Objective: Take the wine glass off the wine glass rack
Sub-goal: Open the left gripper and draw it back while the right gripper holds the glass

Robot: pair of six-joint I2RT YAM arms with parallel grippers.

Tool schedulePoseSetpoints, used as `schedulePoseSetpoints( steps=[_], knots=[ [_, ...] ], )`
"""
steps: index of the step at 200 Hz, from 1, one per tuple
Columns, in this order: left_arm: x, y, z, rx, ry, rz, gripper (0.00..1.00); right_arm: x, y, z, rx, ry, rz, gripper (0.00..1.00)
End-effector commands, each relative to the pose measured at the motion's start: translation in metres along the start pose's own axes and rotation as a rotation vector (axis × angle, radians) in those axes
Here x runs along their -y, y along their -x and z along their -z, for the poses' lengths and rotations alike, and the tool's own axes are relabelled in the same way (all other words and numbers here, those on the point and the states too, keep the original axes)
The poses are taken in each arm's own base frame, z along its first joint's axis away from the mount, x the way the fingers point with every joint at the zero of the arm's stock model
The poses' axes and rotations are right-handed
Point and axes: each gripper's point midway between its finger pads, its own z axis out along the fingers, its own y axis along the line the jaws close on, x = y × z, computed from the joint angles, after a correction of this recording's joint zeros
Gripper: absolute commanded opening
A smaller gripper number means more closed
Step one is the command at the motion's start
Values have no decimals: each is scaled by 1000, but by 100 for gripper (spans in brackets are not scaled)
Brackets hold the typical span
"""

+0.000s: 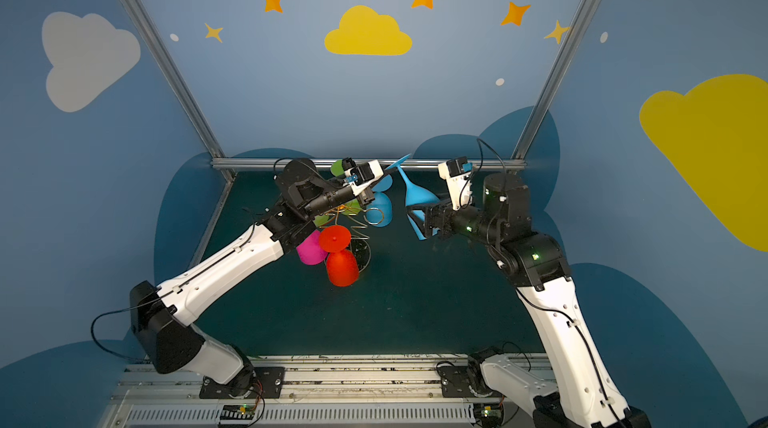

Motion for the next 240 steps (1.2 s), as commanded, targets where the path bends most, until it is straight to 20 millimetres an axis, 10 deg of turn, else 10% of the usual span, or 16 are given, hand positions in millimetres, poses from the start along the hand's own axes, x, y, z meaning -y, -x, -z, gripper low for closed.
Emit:
schedulePoseSetpoints(
  steps=[1,83,199,240],
  knots=[
    [-30,8,12,-13,155,138,3,-24,35,29,172,92,3,87],
    [-42,-7,32,-84,238,486,3,0,34,71,279,-82,-89,80],
    [-22,3,38,-49,118,628,3,12,41,30,248,26,-199,58],
    [-18,4,37,-42,95,648,3,11,48,21,253,73,-221,27]
  ],
)
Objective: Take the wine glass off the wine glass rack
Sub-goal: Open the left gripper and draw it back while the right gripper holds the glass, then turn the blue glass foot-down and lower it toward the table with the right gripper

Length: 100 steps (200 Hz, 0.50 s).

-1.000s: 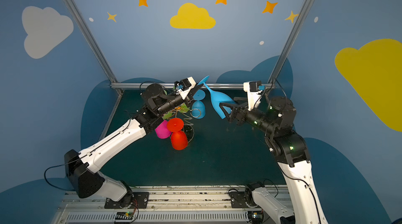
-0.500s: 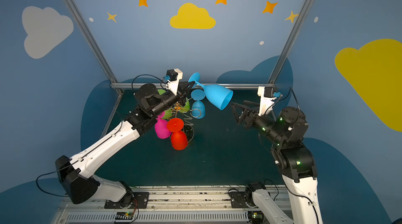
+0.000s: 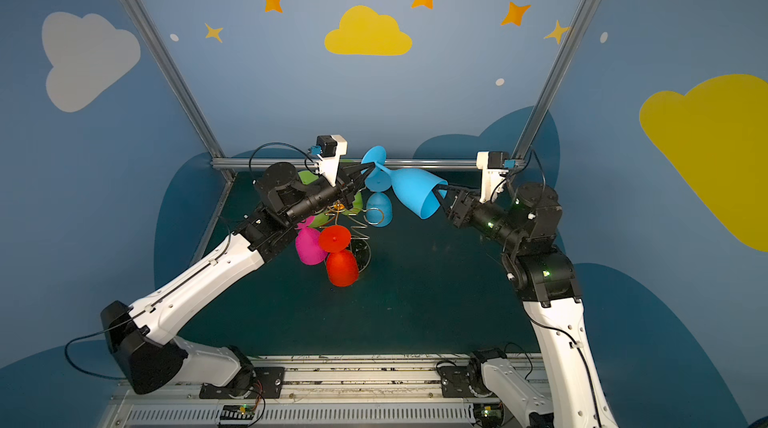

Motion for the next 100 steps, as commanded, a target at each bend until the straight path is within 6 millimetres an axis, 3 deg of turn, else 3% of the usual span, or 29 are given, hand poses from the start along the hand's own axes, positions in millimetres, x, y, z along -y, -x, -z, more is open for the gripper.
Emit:
schedulePoseSetpoints(
  steps=[1,32,50,78,86,93,100],
  knots=[
    [8,9,4,25,-41,17,3,-11,10,-2,31,64,0,26],
    [6,8,3,23,-35,17,3,-14,12,-2,33,77,2,0],
    [4,9,4,26,-27,14,6,-16,15,0,41,75,4,0],
    [-2,13,8,39,3,10,20,-17,22,8,63,40,34,0],
    [-5,13,10,40,19,8,33,-16,26,12,73,13,50,0],
    [-9,15,12,46,39,10,53,-15,28,16,77,-15,65,0],
    [-14,16,15,52,65,11,61,-13,31,21,84,-49,86,0]
  ],
)
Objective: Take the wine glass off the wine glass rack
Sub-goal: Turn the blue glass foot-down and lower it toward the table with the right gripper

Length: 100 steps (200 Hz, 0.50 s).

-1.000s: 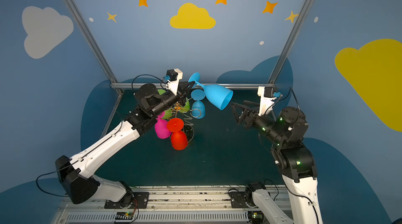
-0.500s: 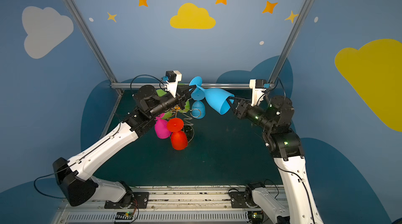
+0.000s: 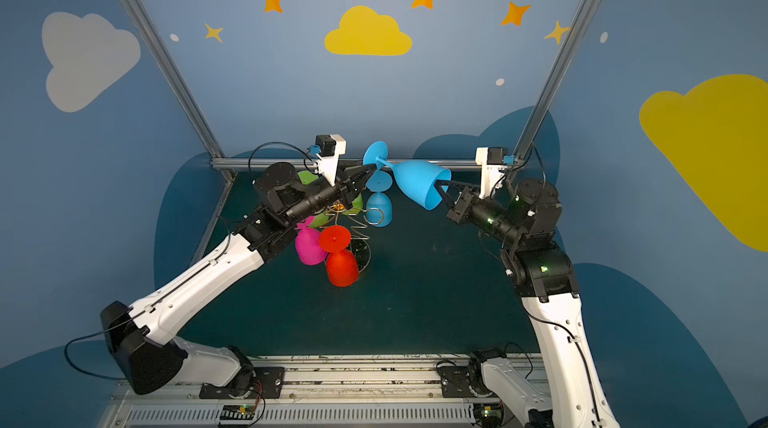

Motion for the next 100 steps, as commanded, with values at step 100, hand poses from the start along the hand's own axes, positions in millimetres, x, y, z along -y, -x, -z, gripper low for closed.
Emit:
schedulePoseSetpoints(
  steps=[100],
  knots=[
    [-55,52,91,151,273,-42,92,68,-2,57,-148,-551,220,0]
  ],
)
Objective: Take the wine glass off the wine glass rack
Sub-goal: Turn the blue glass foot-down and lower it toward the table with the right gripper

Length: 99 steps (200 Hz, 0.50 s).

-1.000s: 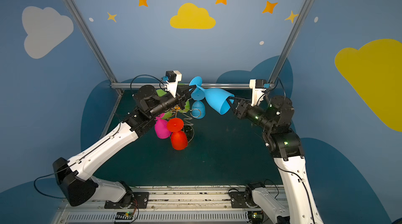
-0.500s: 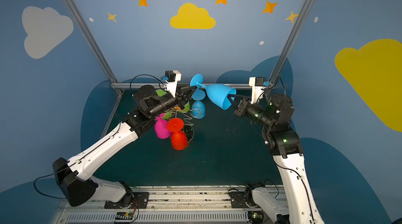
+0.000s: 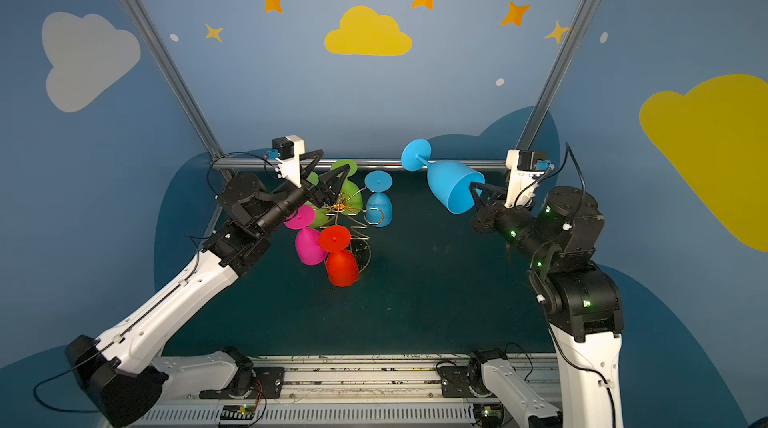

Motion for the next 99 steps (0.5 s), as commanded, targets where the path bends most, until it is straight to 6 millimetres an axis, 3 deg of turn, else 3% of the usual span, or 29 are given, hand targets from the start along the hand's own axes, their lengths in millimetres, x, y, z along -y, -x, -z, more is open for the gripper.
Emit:
schedulePoseSetpoints(
  steps=[1,51,99],
  knots=[
    [-11,27,21,57,55,-25,93,35,-35,-17,-181,-160,59,0],
    [-50,29,74,5,262,-5,99,75,-81,-77,-428,-258,103,0],
    [-70,7,132,-17,402,47,99,102,-100,-141,-538,-300,136,0]
  ],
)
